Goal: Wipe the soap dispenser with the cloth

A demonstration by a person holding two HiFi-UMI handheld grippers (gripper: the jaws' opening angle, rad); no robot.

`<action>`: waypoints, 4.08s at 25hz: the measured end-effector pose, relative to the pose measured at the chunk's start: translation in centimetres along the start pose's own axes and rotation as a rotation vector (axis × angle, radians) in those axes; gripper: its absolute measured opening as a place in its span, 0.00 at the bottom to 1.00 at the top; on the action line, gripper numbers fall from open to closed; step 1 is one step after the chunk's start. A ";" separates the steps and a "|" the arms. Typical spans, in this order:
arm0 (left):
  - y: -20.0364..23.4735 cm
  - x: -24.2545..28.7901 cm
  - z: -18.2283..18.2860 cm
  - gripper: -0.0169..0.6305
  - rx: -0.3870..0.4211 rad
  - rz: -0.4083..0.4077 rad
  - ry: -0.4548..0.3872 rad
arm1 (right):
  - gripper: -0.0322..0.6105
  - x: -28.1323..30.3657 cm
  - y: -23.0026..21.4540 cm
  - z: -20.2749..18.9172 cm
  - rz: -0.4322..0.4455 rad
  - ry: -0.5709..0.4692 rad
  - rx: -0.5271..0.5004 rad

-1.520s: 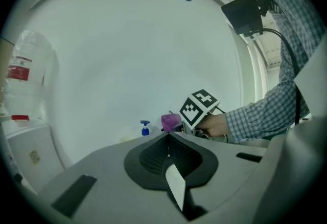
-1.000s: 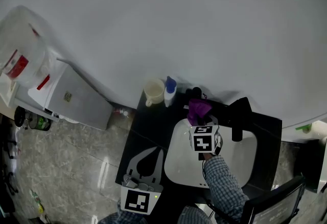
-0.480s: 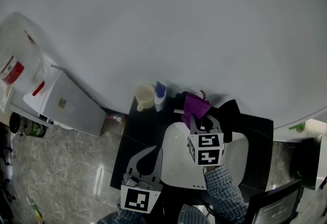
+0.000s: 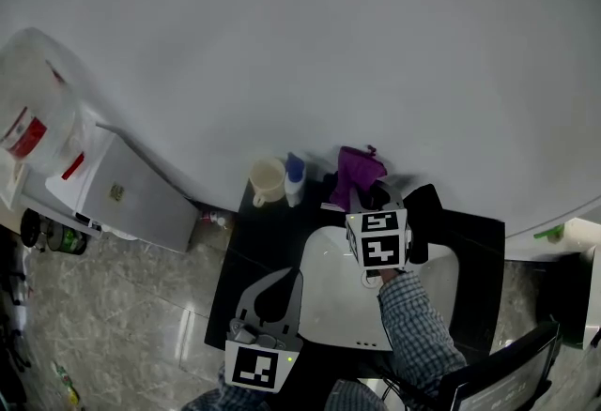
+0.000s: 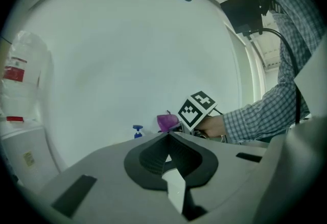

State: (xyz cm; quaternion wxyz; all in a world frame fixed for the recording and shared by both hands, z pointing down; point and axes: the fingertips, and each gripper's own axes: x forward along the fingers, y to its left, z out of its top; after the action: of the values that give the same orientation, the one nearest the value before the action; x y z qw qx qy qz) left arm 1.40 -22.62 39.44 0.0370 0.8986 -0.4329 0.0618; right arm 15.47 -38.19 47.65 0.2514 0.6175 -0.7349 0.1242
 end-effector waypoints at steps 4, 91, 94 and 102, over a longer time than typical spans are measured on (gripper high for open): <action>0.2 -0.3 -0.4 0.03 -0.003 0.011 0.006 | 0.17 1.2 -0.6 -3.6 -0.010 0.081 -0.020; -19.0 -32.2 -3.3 0.03 0.179 -0.220 0.024 | 0.17 -47.8 18.8 -19.0 -0.119 -0.241 0.239; -18.0 -33.3 -3.6 0.03 0.173 -0.215 0.021 | 0.17 -47.9 19.9 -19.1 -0.123 -0.238 0.249; -16.7 -34.9 -3.8 0.03 0.171 -0.209 0.020 | 0.17 -48.5 21.6 -18.9 -0.106 -0.264 0.249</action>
State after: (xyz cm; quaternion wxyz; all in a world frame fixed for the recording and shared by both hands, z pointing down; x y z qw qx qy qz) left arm -7.39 15.23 38.00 -0.0295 0.9380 -0.3297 0.1033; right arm 3.95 16.61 40.98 0.0805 0.6925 -0.7070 0.1186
